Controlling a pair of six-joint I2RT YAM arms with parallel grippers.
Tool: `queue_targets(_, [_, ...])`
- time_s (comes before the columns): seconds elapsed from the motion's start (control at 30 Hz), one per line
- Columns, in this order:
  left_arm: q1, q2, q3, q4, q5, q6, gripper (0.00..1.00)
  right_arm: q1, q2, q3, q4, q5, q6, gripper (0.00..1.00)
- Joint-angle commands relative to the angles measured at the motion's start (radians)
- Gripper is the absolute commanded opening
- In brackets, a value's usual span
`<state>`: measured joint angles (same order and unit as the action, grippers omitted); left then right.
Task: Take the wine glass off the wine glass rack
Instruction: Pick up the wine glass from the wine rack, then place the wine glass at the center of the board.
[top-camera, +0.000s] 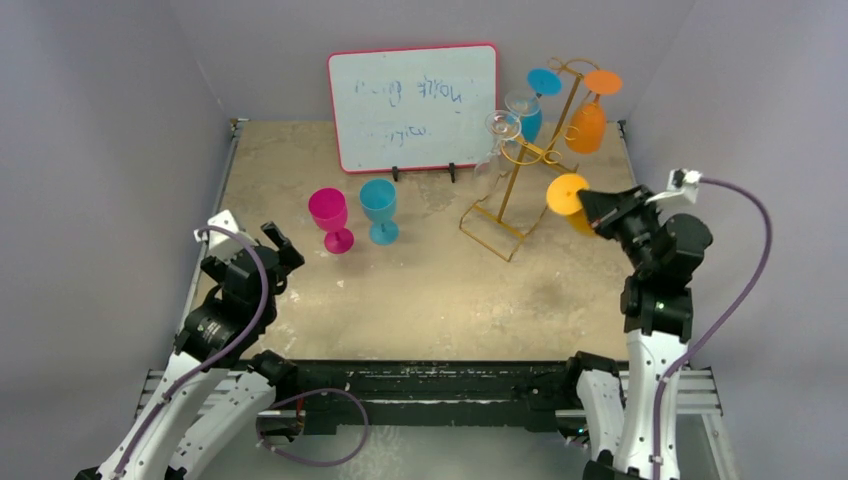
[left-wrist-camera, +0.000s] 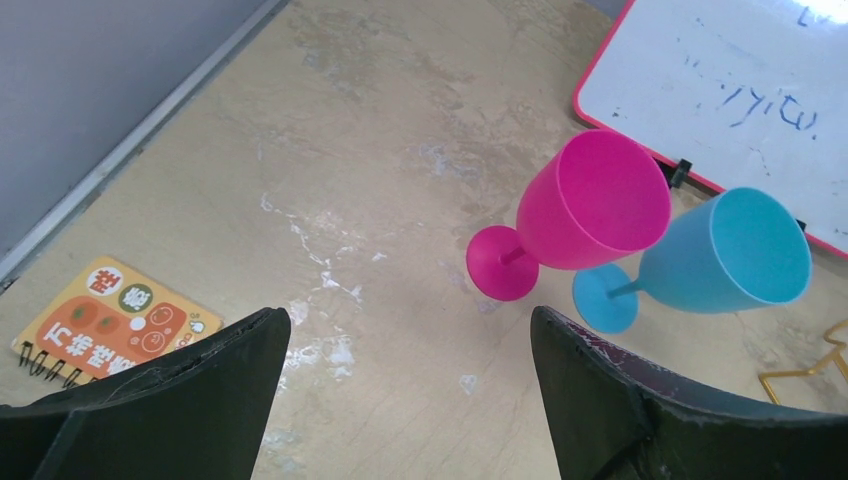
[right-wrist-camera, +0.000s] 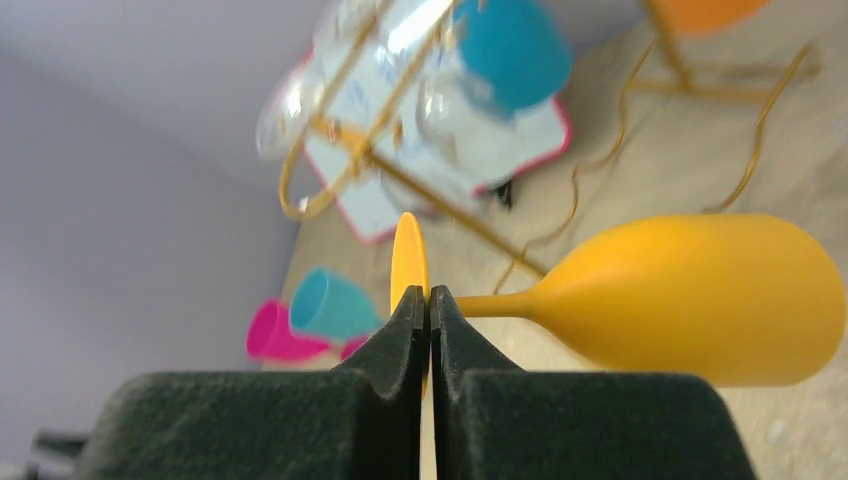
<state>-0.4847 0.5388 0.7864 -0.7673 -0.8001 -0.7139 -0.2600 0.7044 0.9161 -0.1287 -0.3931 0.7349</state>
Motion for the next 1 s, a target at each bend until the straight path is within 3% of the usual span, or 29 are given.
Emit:
queue_targets(0.0, [0.003,0.022,-0.004,0.071,0.098,0.047,0.90,0.012,-0.087,-0.135,-0.027,-0.314,-0.059,0.00])
queue_targets(0.1, [0.003,0.014,0.002,0.119,0.218,0.089,0.90,0.036,-0.115,-0.228,0.032,-0.445,-0.076,0.00])
queue_targets(0.2, [0.003,-0.006,-0.021,0.197,0.382,0.083,0.90,0.136,-0.039,-0.246,0.085,-0.569,-0.096,0.00])
queue_targets(0.3, [0.003,0.007,-0.051,0.287,0.597,0.067,0.87,0.341,0.044,-0.184,0.043,-0.418,-0.175,0.00])
queue_targets(0.43, [0.003,0.090,-0.045,0.334,0.839,0.025,0.83,0.561,0.131,-0.164,0.129,-0.285,-0.168,0.00])
queue_targets(0.63, [0.001,0.115,-0.046,0.411,1.086,-0.021,0.82,0.854,0.180,-0.127,0.244,-0.053,-0.225,0.00])
queue_targets(0.8, [0.001,0.132,-0.087,0.586,1.260,-0.126,0.79,0.949,0.262,-0.107,0.352,-0.065,-0.216,0.00])
queue_targets(0.97, [0.001,0.167,-0.096,0.635,1.365,-0.128,0.78,0.976,0.337,-0.078,0.393,-0.147,-0.203,0.00])
